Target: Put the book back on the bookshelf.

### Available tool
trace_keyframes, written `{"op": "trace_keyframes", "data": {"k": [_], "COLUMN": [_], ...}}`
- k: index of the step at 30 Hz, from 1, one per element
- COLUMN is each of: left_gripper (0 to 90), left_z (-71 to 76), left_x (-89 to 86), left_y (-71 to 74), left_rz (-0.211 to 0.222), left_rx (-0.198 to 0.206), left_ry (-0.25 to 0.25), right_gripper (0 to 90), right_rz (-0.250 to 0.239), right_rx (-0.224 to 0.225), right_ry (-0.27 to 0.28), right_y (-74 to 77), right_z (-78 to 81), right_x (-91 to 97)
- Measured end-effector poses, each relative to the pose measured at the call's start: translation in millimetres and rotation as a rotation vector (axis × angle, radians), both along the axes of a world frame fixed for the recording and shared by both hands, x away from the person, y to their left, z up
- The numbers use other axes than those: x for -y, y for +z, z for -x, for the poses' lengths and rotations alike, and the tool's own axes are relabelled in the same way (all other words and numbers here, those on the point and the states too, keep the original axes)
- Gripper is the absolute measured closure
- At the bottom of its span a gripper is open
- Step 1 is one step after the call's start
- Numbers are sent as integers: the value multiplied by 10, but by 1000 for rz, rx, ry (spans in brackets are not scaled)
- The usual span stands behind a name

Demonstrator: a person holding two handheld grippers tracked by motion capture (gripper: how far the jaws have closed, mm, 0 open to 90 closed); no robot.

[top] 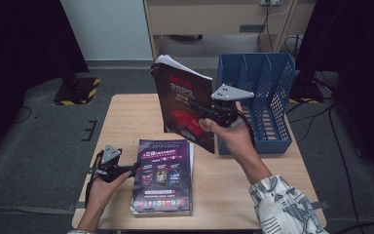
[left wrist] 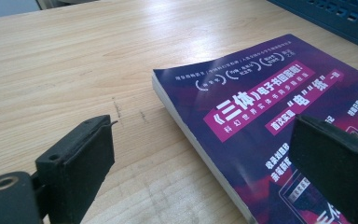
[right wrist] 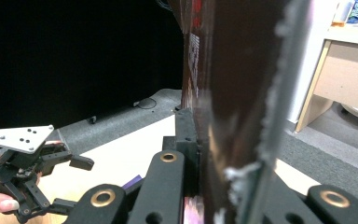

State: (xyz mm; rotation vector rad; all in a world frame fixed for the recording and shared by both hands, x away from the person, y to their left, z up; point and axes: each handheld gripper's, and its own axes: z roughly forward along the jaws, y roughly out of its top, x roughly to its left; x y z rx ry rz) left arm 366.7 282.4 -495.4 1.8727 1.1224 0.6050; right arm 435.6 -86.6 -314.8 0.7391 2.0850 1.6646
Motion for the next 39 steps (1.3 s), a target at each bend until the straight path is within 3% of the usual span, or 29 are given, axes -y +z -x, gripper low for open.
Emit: {"op": "trace_keyframes", "data": {"k": [39], "left_gripper": [78], "left_z": [8], "left_x": [5], "left_y": [2], "left_rz": [-12], "left_rx": [7], "left_ry": [2], "right_gripper": [870], "right_rz": [-56], "right_rx": [23], "right_ry": [-84], "right_y": [175], "right_z": [-1], "right_x": [459]}}
